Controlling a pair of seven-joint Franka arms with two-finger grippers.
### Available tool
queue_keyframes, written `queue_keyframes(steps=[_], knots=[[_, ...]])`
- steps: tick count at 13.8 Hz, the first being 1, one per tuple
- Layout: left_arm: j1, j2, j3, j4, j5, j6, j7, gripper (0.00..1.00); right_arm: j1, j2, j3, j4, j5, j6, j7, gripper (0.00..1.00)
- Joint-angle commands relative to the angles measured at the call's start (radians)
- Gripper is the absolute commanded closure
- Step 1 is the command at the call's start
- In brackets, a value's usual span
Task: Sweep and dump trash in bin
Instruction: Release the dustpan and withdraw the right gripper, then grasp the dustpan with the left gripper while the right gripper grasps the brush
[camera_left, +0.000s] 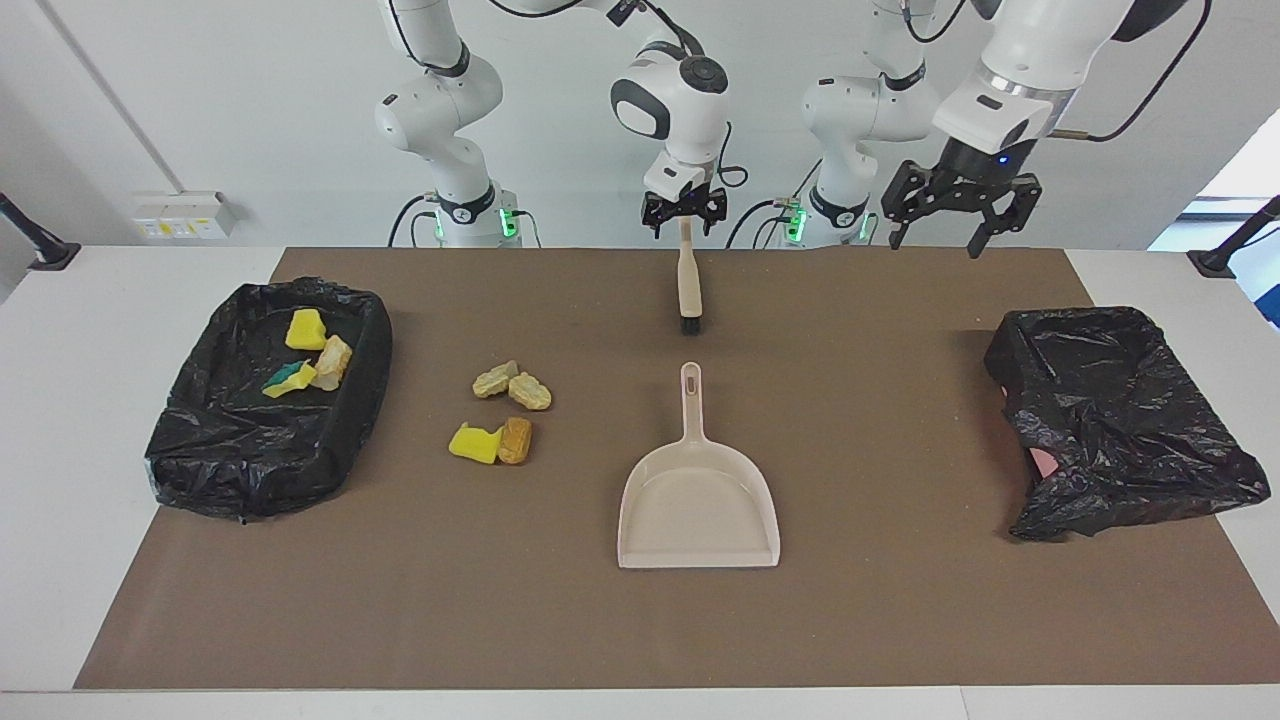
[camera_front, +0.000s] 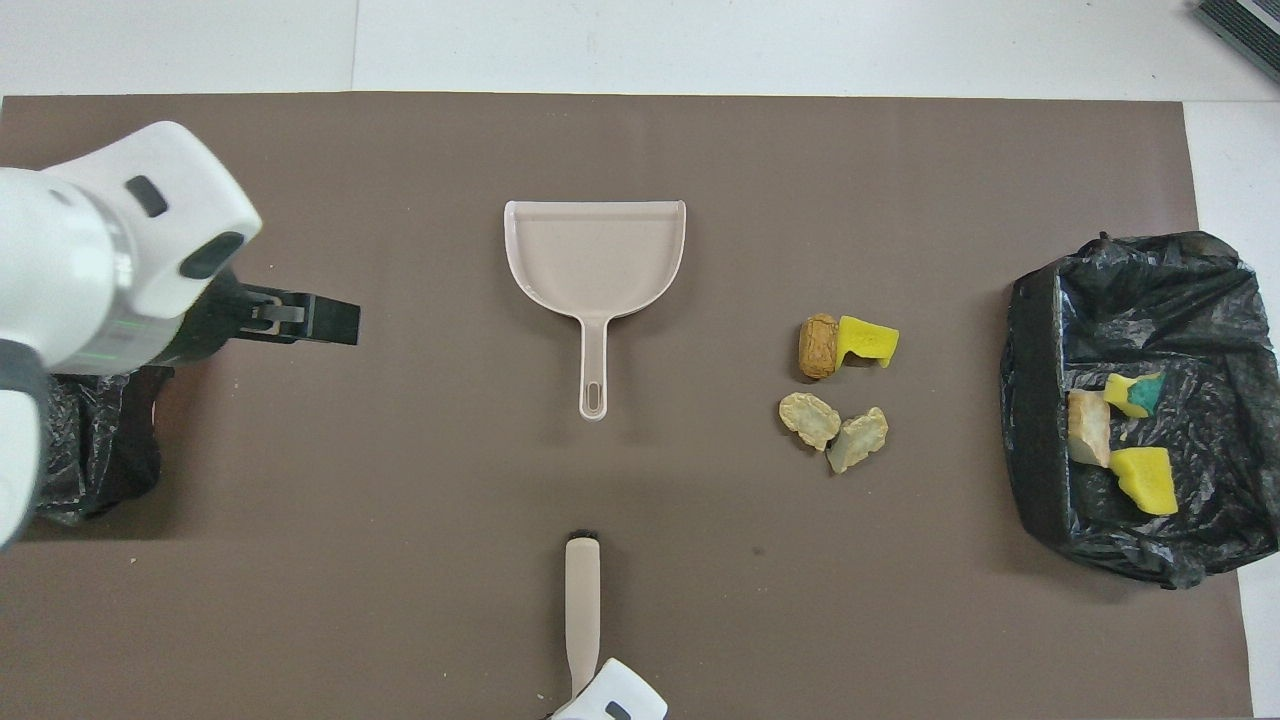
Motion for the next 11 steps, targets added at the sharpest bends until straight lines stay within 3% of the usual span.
queue_keyframes(steps=[1,4,5,8,11], knots=[[-0.062,0.041,0.015,-0.024,0.0,0.081,-0.07,0.0,0.029,-0.017,-0.004,-0.048,0.026,0.072,0.04,0.0],[-0.155,0.095,0.015,-0.07,0.0,0.189,-0.15,0.0,0.044,-0.016,-0.004,-0.055,0.026,0.08,0.045,0.0],[-0.174,0.124,0.015,-0.078,-0.002,0.237,-0.165,0.0,0.044,-0.015,-0.004,-0.055,0.026,0.081,0.046,0.19],[-0.198,0.199,0.014,-0.072,0.0,0.294,-0.187,0.0,0.043,-0.015,-0.004,-0.059,0.057,0.107,0.046,1.0],[-0.237,0.314,0.015,-0.069,0.008,0.393,-0.225,0.0,0.034,0.008,-0.01,-0.038,0.058,0.109,0.048,1.0]])
